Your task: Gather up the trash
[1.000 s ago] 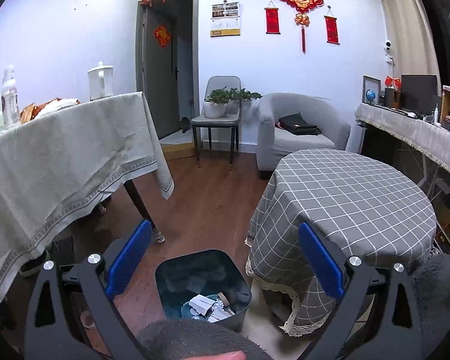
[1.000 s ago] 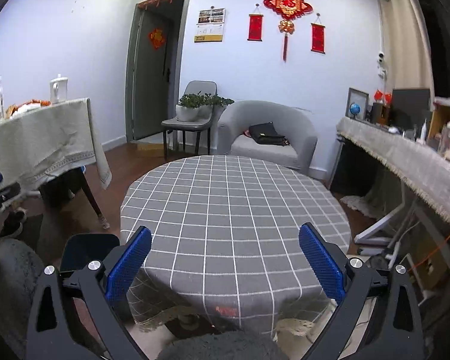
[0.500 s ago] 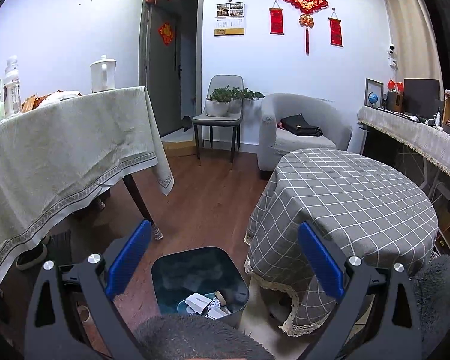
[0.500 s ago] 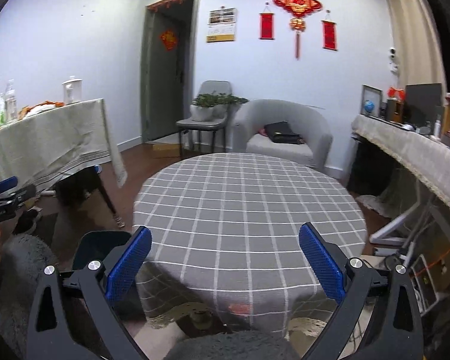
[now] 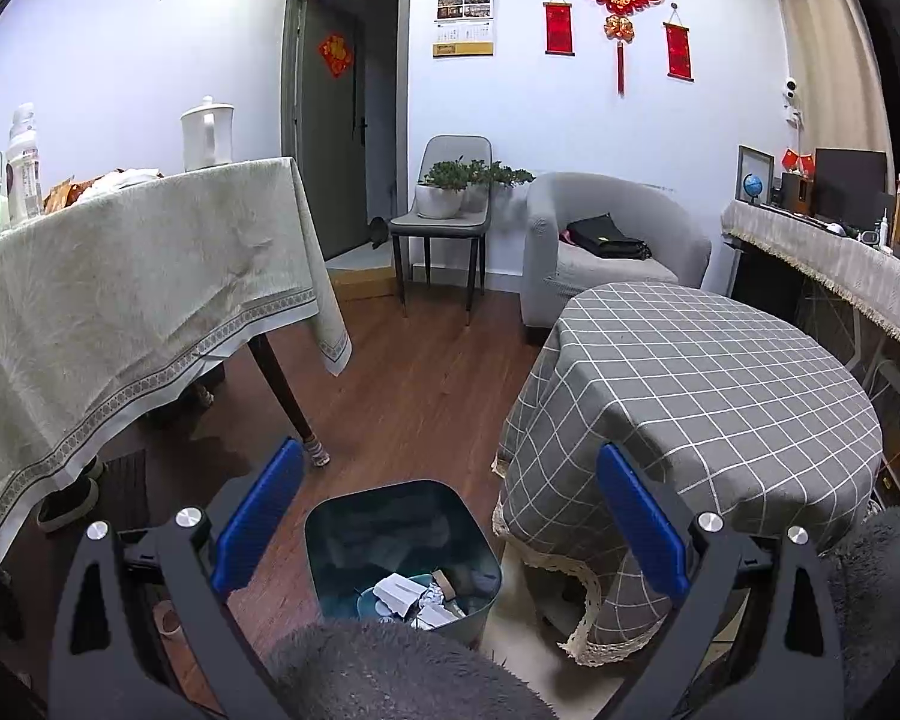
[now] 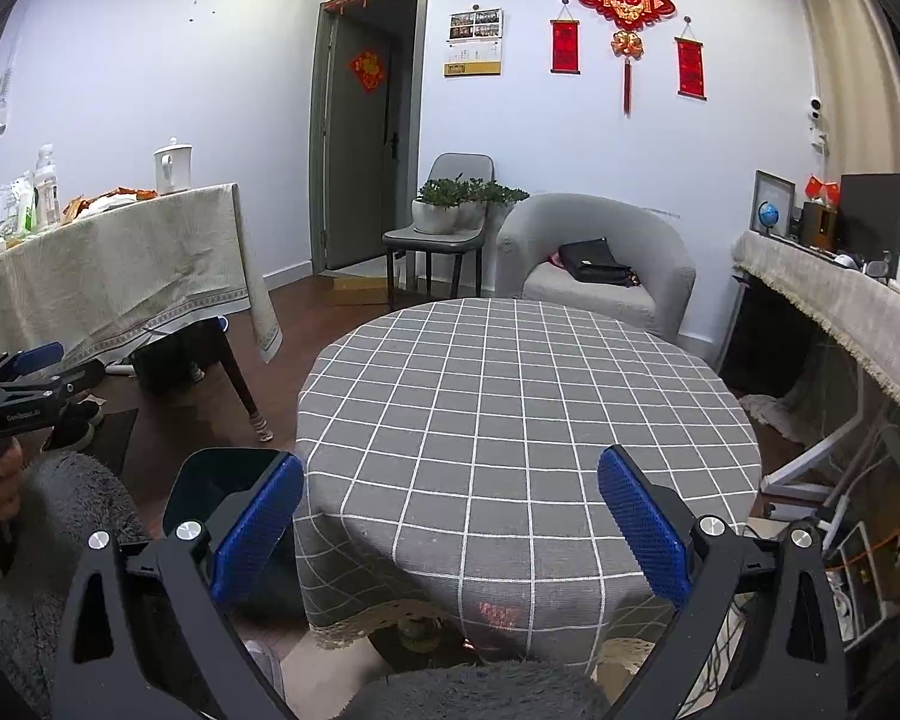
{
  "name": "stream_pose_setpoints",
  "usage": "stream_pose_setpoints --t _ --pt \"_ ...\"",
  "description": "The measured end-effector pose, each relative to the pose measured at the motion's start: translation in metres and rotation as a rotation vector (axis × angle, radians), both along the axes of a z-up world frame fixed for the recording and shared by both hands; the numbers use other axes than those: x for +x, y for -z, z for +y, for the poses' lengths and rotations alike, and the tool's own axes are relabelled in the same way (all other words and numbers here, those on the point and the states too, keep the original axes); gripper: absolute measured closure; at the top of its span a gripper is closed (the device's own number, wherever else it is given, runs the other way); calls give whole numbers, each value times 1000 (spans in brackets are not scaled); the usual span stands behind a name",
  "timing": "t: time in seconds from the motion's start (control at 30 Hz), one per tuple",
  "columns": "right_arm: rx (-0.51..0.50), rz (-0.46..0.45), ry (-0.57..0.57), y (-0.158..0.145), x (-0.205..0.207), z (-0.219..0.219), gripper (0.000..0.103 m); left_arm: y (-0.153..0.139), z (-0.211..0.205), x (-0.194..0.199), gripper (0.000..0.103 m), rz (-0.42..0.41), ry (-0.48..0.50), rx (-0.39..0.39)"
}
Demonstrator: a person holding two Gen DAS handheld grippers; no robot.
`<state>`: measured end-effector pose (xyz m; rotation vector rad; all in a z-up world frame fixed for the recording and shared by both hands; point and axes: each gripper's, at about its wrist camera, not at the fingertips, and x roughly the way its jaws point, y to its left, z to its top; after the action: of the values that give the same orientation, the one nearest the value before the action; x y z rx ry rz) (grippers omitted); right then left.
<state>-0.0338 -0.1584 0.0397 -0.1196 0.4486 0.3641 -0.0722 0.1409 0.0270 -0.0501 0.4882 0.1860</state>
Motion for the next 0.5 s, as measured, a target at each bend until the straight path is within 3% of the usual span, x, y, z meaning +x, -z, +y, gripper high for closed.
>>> stream_pose_setpoints --t 0.5 --pt "22 6 1 0 2 -6 4 1 0 1 4 2 3 -1"
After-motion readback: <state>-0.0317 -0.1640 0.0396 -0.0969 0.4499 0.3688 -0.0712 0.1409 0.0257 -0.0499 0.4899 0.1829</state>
